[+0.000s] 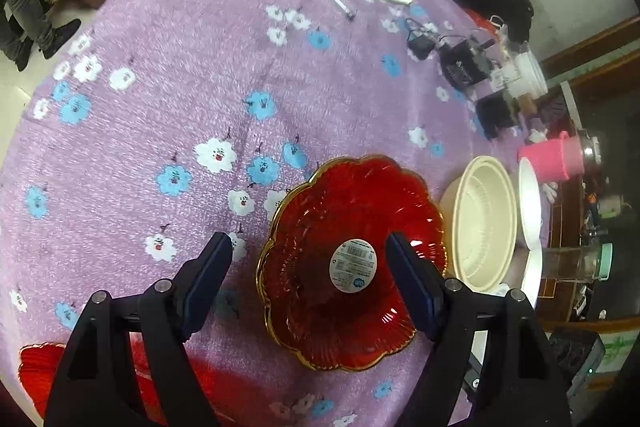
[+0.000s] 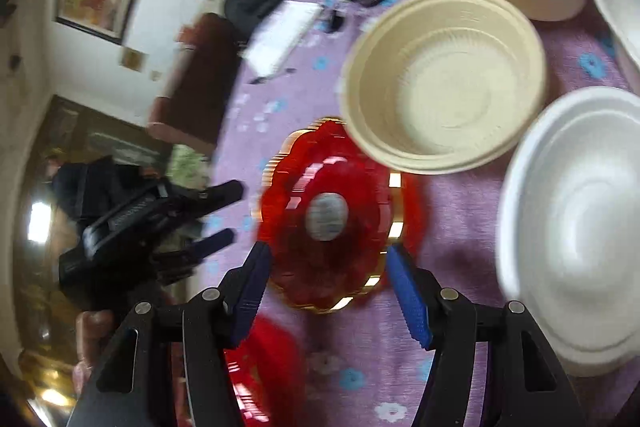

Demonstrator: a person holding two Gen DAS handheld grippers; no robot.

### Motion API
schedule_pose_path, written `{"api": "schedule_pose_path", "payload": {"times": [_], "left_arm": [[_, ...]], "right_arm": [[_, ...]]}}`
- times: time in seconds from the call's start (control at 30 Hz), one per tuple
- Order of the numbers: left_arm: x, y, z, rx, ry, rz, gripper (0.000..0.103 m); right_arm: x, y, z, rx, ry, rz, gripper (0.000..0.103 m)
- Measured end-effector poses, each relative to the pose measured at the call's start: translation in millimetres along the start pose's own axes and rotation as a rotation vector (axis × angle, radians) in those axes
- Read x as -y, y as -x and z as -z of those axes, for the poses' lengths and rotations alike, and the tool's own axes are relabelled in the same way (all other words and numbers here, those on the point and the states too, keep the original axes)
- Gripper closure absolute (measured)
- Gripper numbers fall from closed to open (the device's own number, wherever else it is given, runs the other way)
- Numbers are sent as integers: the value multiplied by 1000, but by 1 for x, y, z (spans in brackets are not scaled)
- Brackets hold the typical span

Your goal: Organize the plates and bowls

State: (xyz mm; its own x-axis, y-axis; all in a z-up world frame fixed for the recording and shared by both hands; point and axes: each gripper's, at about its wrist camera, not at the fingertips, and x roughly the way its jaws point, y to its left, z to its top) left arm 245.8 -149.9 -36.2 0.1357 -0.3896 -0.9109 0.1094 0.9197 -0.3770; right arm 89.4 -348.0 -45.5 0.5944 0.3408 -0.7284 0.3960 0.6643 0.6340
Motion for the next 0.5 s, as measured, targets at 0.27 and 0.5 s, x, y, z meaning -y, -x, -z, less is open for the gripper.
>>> {"api": "schedule_pose_path", "payload": {"times": [0.27, 0.5], "left_arm": [[11, -19, -3, -64, -47, 12, 24], [13, -29, -2, -105, -99, 10, 24]], "right_arm": [[23, -22, -18, -39, -125, 10, 41], [31, -38, -22, -80, -146, -35, 41]]}}
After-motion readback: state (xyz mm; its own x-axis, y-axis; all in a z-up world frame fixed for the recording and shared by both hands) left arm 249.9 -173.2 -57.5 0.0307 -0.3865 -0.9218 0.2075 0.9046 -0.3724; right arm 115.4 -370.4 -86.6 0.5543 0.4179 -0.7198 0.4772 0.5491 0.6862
